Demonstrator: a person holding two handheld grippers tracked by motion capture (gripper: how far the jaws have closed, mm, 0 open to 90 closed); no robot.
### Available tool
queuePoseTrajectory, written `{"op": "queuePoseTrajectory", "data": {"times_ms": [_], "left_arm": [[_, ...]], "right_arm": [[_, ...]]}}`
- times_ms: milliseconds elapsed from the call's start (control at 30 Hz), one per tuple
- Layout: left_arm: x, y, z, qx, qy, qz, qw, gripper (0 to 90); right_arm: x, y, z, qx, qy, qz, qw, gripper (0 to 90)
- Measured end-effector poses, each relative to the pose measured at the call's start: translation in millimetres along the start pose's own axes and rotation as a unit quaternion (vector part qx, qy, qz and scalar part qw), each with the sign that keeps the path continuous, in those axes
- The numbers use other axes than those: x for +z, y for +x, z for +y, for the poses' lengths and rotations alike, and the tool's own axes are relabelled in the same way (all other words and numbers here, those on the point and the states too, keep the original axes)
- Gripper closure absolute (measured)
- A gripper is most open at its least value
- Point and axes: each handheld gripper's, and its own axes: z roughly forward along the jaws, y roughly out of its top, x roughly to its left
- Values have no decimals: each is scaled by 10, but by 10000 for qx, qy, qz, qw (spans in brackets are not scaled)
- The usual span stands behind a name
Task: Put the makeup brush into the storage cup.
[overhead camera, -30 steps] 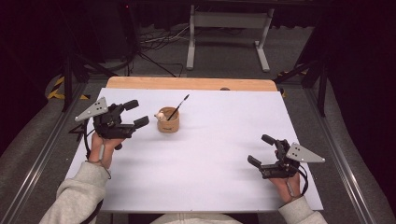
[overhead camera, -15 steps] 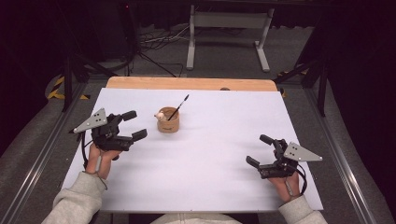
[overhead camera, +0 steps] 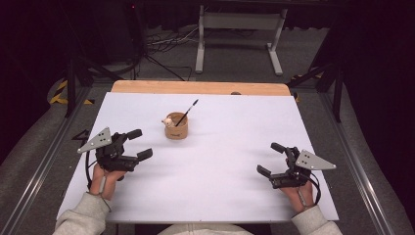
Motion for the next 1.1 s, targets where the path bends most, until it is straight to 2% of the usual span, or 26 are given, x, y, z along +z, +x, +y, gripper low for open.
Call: {"op": "queuePoseTrajectory", "data": {"times_ms": [600, 833, 1000, 1100], "left_arm": [[-50, -77, -240, 17, -12, 56, 10000, 78], [-44, -132, -282, 168, 28, 81, 9998, 78], [-36, -139, -308, 415, 25, 156, 9990, 78], [-46, -124, -335, 402, -2, 173, 9990, 78]], "right_arm": [[20, 12, -33, 47, 78, 69, 9999, 31], [20, 15, -35, 56, 71, 100, 9999, 31], [34, 17, -46, 57, 101, 115, 9999, 31], [33, 18, -45, 37, 101, 118, 9999, 31]]}}
